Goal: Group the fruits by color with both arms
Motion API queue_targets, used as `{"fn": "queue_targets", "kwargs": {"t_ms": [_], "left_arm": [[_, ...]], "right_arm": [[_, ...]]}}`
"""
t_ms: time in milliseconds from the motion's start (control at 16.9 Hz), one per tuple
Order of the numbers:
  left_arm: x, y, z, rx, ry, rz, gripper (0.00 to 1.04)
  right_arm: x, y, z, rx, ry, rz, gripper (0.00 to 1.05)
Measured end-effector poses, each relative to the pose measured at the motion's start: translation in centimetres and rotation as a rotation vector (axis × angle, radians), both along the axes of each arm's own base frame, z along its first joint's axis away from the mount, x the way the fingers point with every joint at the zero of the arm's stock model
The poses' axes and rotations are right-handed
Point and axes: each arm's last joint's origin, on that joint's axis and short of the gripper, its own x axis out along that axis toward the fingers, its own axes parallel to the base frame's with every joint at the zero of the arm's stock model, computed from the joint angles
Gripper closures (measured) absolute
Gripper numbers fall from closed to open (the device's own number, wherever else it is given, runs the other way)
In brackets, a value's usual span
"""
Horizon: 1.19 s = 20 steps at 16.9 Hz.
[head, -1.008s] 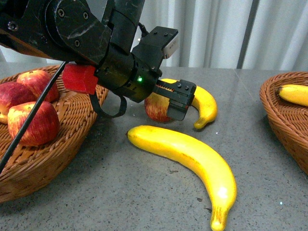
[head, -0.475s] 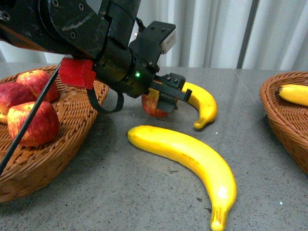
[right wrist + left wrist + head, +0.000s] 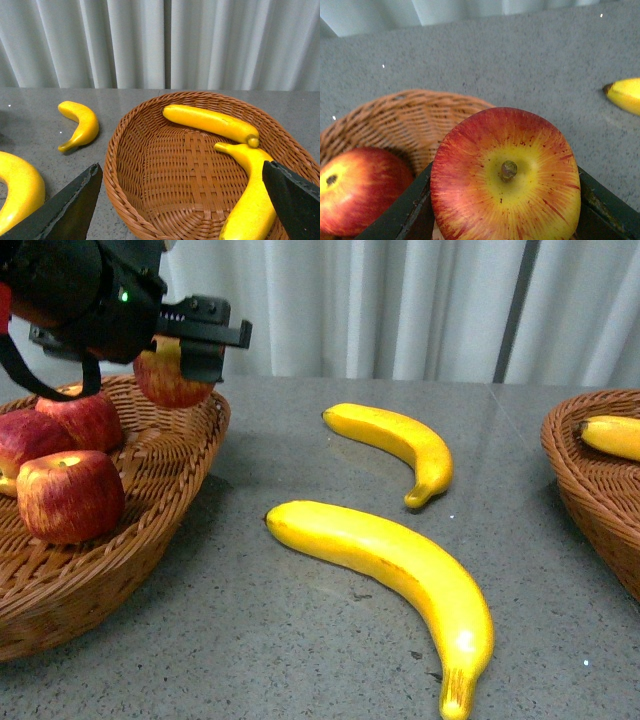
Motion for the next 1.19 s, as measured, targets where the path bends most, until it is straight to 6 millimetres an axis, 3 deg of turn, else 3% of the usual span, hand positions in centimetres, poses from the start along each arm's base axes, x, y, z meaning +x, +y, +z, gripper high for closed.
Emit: {"fn": "queue_targets", "kwargs": {"t_ms": [475, 653, 831, 949, 1186], "left_arm": [[-0.8, 3.0, -2.8, -0.068, 0.055, 0.138, 0.39], [-0.9, 3.2, -3.0, -0.074, 0.058, 0.135, 0.37], [-0.9, 2.9, -2.9, -0.083, 0.050, 0.112, 0.05], [-1.1, 2.5, -2.1, -0.092, 0.020, 0.099, 0.07], [-3.6, 1.3, 2.7, -0.104, -0.153, 0.026, 0.07]], "right_arm": [[0.0, 0.0, 0.0, 0.000, 0.000, 0.000, 0.07], [0.0, 0.0, 0.0, 0.000, 0.000, 0.000, 0.07], [0.0, 0.0, 0.0, 0.000, 0.000, 0.000, 0.07], [0.0, 0.0, 0.0, 0.000, 0.000, 0.000, 0.07], [0.0, 0.0, 0.0, 0.000, 0.000, 0.000, 0.07]]}}
